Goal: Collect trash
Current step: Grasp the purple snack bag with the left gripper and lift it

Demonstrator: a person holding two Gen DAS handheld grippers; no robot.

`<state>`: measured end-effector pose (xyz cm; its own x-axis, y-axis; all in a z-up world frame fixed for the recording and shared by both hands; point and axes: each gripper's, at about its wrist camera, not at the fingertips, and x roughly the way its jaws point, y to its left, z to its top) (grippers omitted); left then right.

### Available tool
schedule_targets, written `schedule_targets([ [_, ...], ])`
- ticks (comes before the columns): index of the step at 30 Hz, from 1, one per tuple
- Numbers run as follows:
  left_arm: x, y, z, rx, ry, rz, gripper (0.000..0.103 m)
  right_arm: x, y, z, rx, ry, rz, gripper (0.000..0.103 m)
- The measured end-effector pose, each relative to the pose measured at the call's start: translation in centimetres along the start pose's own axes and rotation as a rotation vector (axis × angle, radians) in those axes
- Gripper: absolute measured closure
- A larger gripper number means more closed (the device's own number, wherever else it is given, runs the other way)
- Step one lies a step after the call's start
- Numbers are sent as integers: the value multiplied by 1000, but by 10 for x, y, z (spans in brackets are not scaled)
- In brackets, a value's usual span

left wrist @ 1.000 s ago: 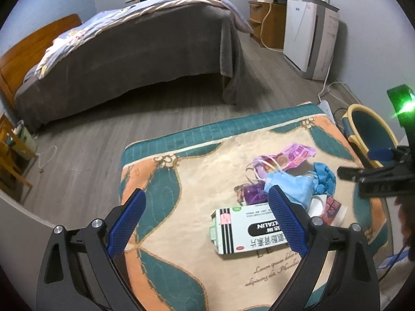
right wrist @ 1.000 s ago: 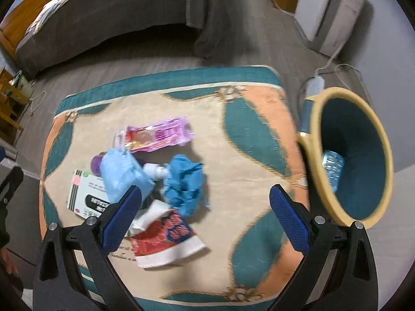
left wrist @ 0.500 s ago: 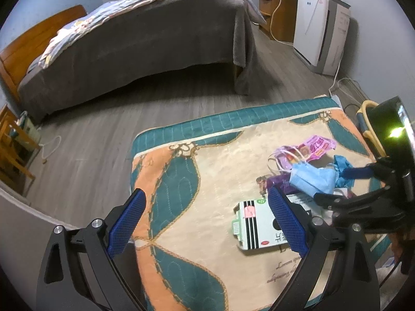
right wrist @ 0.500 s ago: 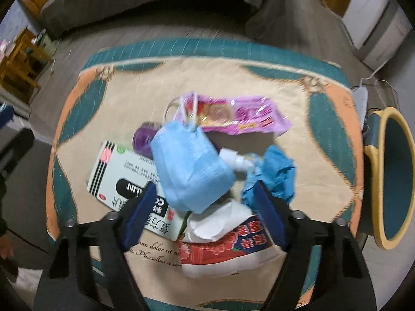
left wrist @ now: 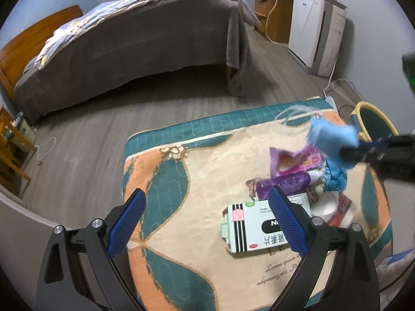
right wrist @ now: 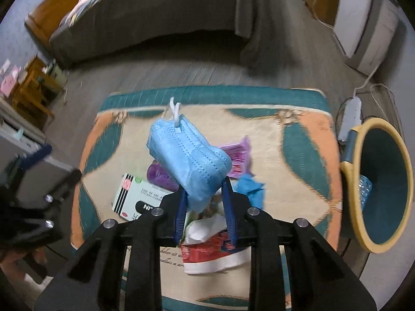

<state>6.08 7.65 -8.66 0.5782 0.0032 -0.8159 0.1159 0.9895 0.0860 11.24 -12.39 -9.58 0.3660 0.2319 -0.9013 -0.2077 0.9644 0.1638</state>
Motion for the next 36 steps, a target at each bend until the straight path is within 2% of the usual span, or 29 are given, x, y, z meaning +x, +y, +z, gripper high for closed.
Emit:
schedule_targets([
  [7, 13, -24, 7, 33, 15, -10, 9, -25, -42, 5, 72, -64, -24, 78],
  [12, 27, -46, 25, 104, 3, -24, 9, -28, -67, 3, 89, -67, -42, 78],
  [18, 49, -73, 47, 134, 21, -85, 10, -27, -97, -1, 107, -62, -48, 78],
  [27, 99, -132, 52, 317, 108, -108, 21, -19, -141, -5, 174, -30, -32, 78],
  [36, 133, -149, 43, 423, 190, -108, 45, -9, -146, -3, 172, -4, -10, 78],
])
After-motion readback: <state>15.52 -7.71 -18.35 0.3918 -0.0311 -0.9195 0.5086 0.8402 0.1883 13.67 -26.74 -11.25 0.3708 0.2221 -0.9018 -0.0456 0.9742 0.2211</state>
